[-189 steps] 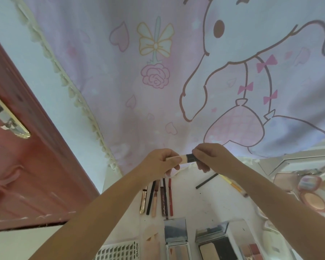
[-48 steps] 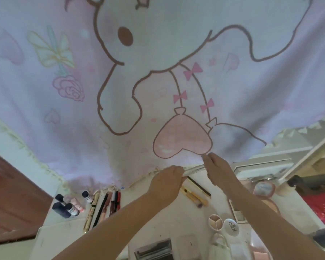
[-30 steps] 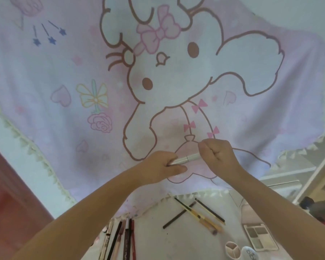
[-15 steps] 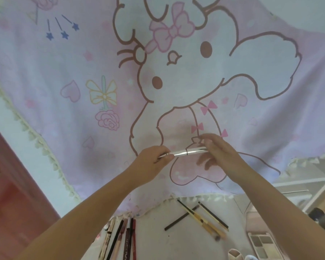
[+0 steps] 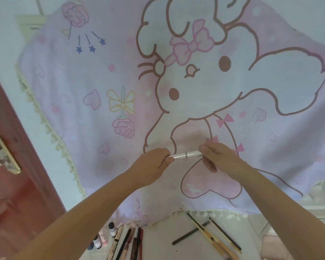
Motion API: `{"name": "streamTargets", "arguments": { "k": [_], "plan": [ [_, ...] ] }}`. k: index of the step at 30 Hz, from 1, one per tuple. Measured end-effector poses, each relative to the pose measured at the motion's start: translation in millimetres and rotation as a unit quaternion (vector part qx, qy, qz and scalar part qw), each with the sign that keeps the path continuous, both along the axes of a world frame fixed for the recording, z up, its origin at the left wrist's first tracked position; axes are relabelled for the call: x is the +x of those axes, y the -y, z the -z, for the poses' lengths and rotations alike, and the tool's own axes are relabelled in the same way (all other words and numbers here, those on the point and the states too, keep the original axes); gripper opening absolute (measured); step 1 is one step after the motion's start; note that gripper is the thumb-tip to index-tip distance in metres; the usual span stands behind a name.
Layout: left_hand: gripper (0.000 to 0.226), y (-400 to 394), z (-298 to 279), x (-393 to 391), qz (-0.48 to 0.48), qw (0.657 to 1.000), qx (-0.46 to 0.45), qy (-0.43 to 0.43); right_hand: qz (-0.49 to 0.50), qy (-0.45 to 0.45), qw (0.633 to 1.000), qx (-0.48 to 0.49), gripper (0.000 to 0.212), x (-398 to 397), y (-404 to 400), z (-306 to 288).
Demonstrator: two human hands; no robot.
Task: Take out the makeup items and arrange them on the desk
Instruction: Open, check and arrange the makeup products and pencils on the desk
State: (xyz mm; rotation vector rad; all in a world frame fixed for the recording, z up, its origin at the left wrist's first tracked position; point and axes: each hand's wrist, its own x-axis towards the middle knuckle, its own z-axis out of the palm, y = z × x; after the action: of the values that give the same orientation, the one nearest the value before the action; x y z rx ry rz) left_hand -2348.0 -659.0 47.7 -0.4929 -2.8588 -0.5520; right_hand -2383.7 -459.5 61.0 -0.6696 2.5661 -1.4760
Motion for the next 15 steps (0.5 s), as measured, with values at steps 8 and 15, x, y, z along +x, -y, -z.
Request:
{"name": "streamTargets", "arguments": {
  "k": [8,15],
  "plan": [
    [0.025,7.5,6.6,9.5,-0.034,0.999,0.015,0.015,-0.041,0.055,0.992,-0.106,0.013,1.7,9.8,5.4],
    [0.028,11.4,9.3,14.1,-0.035,0.999,0.030,0.017,-0.066,-0.008,0.989,-0.129,0.035,-4.0,6.3,17.4]
  ]
}}
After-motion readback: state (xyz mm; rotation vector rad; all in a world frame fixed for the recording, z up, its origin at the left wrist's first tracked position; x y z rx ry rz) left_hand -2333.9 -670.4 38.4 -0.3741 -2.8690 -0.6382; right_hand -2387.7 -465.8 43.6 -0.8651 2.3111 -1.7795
